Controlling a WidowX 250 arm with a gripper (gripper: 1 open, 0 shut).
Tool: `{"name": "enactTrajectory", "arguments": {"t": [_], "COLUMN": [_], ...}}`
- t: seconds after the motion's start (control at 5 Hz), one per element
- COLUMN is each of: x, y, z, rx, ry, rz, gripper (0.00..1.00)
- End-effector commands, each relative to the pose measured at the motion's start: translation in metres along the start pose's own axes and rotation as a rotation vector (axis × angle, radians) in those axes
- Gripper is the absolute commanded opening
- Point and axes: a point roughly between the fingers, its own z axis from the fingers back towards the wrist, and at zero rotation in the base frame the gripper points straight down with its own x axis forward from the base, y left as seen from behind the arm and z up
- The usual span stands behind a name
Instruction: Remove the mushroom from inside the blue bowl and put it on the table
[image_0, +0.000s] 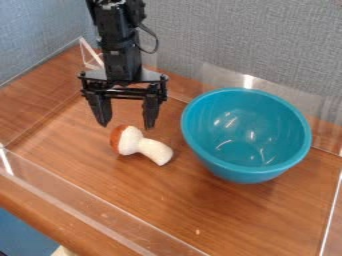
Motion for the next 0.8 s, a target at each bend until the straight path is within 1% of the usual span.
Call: {"name": "enactTrajectory", "arguments": {"t": [0.0, 0.2, 0.6], "x": [-0.003, -0.01, 0.002], "y": [0.001, -0.001, -0.009], "z": [0.017, 0.017, 0.018], "rx": [-0.004, -0.008, -0.018], "ry": [-0.066, -0.072, -0.072], "rz": [0.007, -0.001, -0.114], "gripper": [1.0, 1.0, 1.0]}}
